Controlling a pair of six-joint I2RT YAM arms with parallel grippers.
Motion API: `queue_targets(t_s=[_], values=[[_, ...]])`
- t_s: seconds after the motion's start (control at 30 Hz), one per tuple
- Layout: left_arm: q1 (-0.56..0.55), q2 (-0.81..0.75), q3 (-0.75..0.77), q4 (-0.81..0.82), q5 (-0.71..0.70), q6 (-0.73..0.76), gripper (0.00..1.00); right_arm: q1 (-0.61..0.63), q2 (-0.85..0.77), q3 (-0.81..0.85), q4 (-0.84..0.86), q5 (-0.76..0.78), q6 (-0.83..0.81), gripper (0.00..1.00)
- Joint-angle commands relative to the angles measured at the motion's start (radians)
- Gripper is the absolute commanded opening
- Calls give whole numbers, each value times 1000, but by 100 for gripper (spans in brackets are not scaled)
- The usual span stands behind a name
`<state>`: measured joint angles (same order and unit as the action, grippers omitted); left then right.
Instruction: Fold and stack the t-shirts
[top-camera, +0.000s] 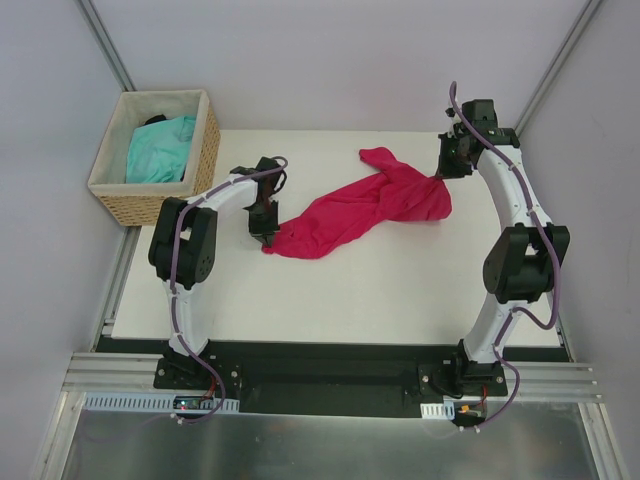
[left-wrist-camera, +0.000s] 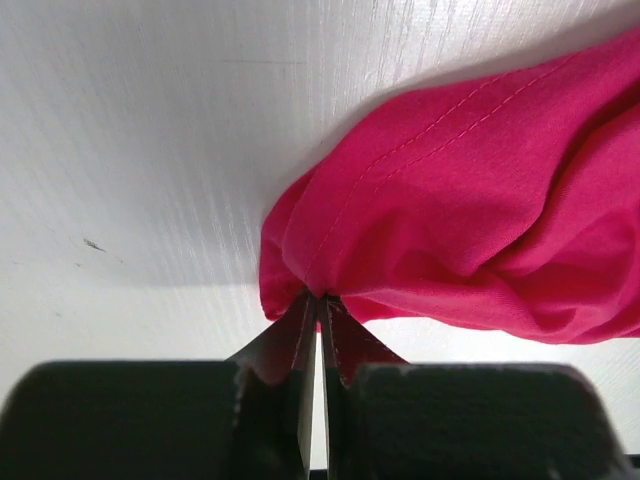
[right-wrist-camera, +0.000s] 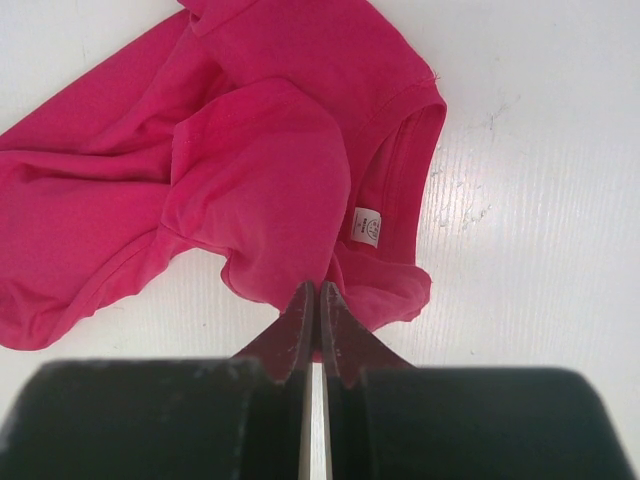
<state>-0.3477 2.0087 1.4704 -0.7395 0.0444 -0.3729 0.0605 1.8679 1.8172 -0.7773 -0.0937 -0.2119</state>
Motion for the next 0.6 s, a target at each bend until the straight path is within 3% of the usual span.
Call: queue_targets(t_s=[0.0,0.17,0.4,0.57], values=[[-5,-30,4,-26,-1,11,0,-4,-58,7,-14,3,-11,1],[22,-97,148,-89,-34,12,0,-7,-70,66,-7,43,-26,1],[82,-197,591,-219,-176,63,0,-57,-136,259,27,5,-38,1],[119,-278,715,-224,-227,115,0,-57,-257,263,125,24,-47,1]])
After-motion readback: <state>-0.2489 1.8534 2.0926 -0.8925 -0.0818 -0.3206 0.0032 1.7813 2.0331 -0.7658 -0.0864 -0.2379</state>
